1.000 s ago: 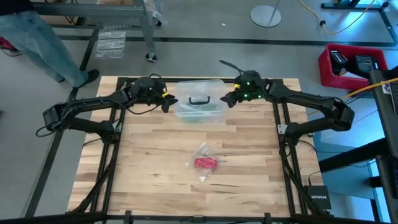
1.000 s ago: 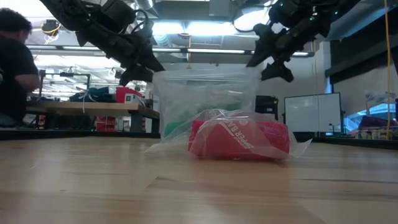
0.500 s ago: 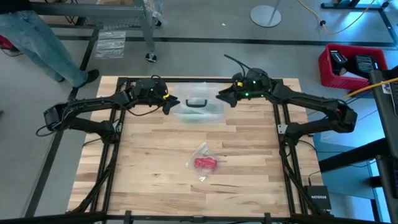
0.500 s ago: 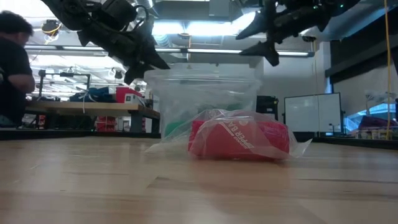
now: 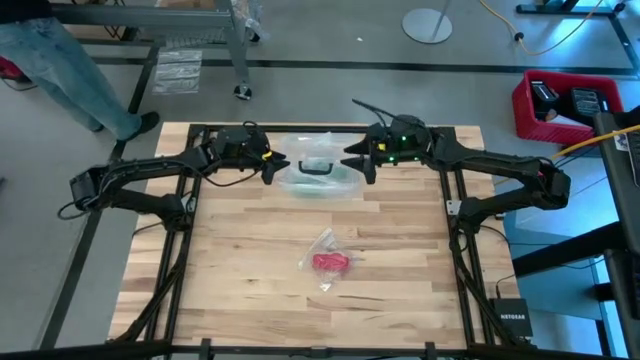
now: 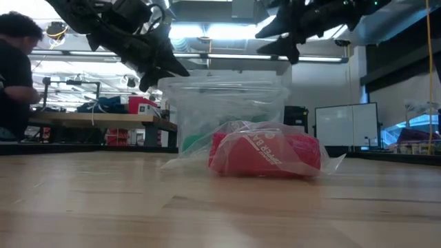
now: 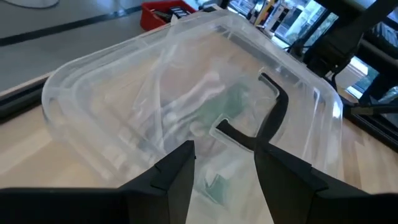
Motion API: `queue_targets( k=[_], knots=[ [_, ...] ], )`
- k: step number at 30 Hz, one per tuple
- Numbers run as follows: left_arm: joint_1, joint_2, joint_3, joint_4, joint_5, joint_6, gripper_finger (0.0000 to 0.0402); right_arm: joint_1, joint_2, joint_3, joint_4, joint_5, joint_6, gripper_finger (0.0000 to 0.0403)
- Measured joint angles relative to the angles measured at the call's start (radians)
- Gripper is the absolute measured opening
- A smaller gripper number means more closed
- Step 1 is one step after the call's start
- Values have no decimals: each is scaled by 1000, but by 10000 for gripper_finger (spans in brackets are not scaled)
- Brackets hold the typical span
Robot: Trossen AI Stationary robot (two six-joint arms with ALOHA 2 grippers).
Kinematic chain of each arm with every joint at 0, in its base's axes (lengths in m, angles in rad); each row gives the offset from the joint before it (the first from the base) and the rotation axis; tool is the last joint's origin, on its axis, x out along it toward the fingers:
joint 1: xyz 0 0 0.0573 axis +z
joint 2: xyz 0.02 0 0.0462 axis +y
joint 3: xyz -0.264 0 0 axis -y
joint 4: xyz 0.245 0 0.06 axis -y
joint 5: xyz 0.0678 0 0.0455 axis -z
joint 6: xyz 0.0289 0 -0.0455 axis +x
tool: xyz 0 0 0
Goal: Roll bandage
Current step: Open the transparent container
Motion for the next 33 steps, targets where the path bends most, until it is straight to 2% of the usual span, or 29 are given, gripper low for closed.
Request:
queue_targets(
  k=[5,10,15,17,22,33],
  knots=[
    [-20,-14,12,-30,1,23,159,79,56,123,-164,111,-173,223],
    [-31,-72,71,-182,-20,78,159,111,124,274,-448,270,-281,223],
    [-23,-145,76,-335,-140,83,159,108,131,298,-616,395,-290,223],
    [-9,-171,76,-391,-143,49,159,108,131,298,-657,432,-290,223],
    [37,-179,62,-411,-45,-13,159,108,131,252,-632,443,-291,223],
    [98,-130,-37,-204,114,-157,159,108,131,136,-487,435,-338,223]
  ],
)
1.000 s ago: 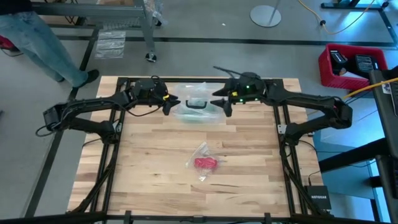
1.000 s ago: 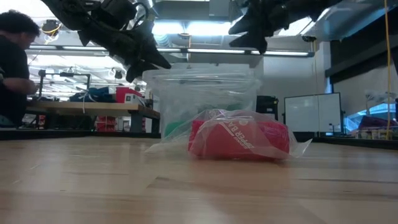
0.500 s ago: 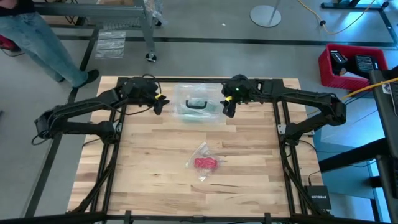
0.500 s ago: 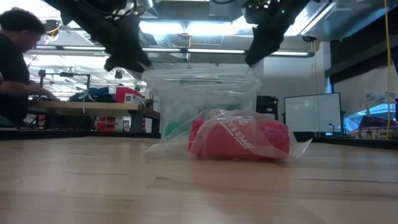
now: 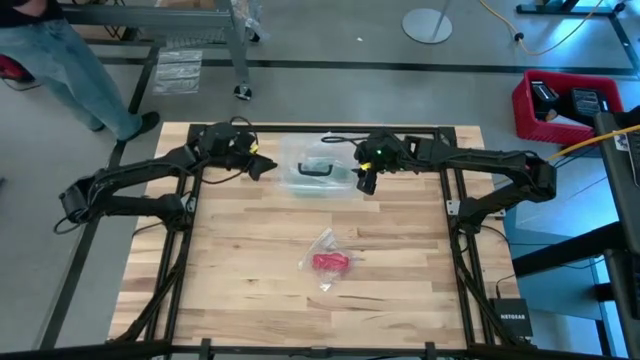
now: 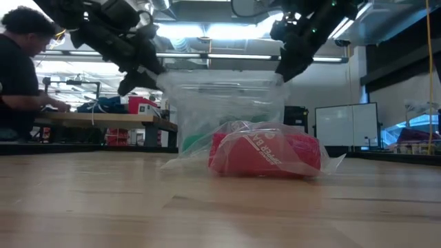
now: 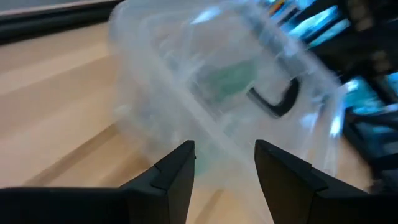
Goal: Roll bandage
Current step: Open the transparent container
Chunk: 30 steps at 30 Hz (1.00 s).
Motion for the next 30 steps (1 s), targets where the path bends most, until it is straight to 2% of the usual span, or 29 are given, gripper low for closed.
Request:
queue_targets(
  k=[3,7,21,30],
  knots=[
    [1,4,-9,43,40,-28,159,0,-1,-18,28,0,-2,223],
    [13,25,-11,8,45,-30,159,0,-1,-19,52,-20,-17,223],
    [14,71,-10,35,71,-91,159,0,0,-20,93,-36,-33,223],
    [3,133,-11,173,147,-99,159,0,51,-18,109,-53,-44,223]
  ],
)
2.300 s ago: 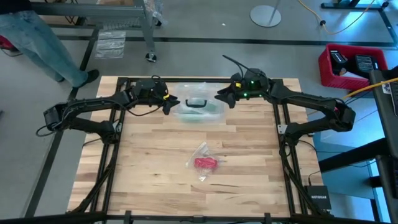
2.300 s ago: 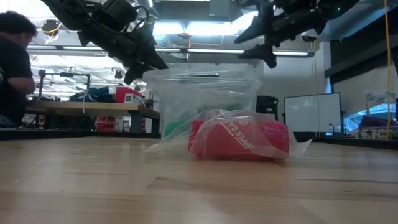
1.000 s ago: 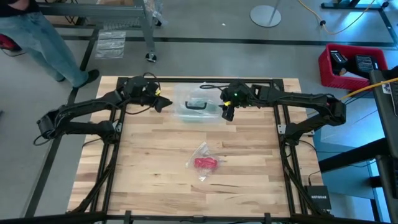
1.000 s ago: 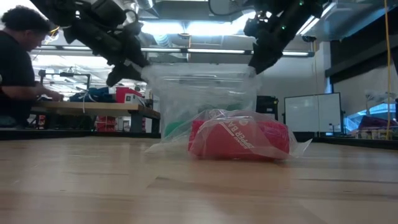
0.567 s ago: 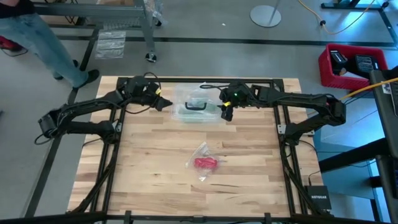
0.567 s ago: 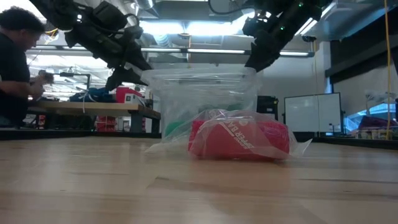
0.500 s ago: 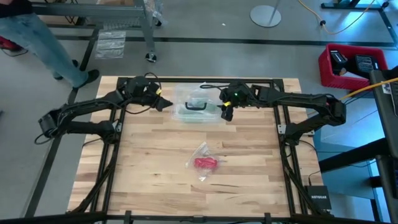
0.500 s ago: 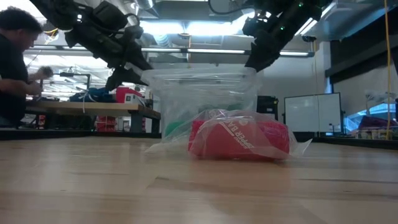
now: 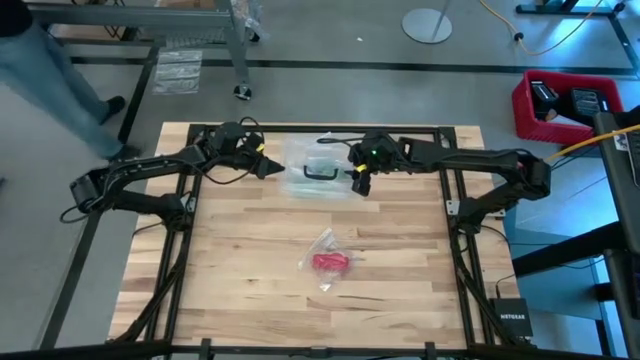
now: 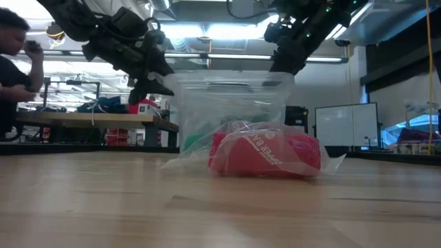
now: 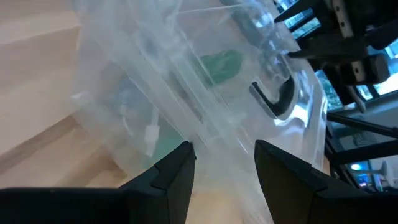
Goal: Roll bandage
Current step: Open the transparent container
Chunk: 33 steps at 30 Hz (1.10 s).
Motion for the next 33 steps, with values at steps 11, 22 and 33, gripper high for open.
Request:
queue_targets(
  k=[11,22,33],
  knots=[
    [-4,-7,-1,-6,7,12,130,1,36,6,72,-17,-10,223],
    [-6,-71,1,-23,24,35,71,1,46,5,167,-78,-10,223],
    [-28,-70,3,-17,19,76,5,1,47,5,174,-82,-6,223]
  ],
)
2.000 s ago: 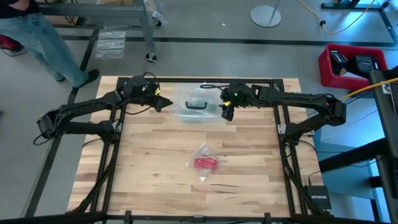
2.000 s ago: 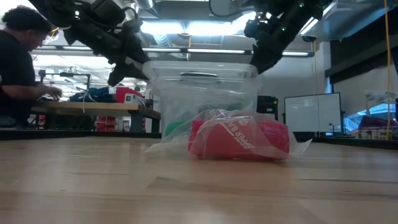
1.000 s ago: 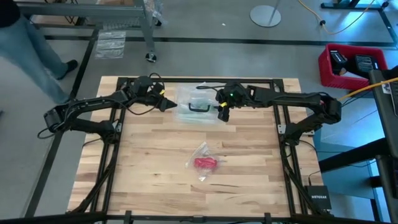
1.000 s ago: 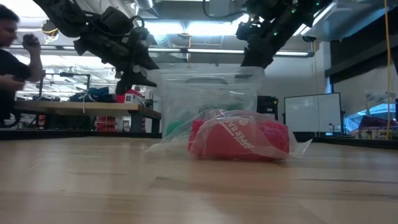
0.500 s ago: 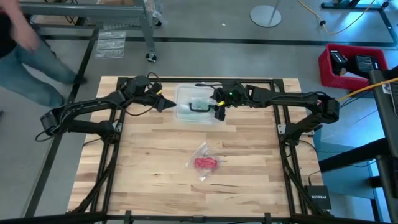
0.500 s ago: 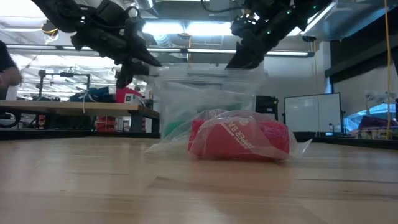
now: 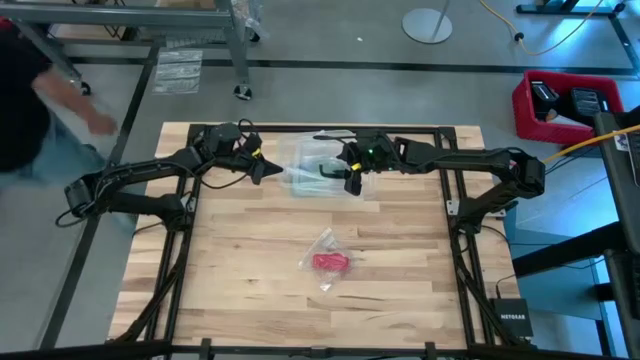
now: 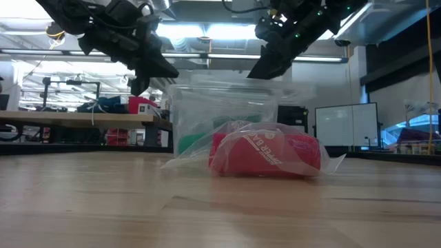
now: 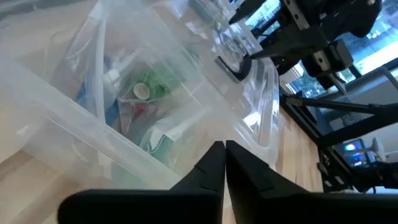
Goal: Roll bandage
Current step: Open the transparent container
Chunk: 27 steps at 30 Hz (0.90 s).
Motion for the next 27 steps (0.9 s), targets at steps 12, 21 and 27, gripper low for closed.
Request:
queue_targets(
  k=[12,21,27],
  knots=[
    [-1,-4,0,5,-4,51,26,0,-77,83,-138,-20,28,223],
    [-37,21,-1,36,-175,155,13,-1,-112,76,-72,-3,-29,223],
    [-75,66,-1,127,-192,168,12,-2,37,62,35,-44,-40,223]
  ],
)
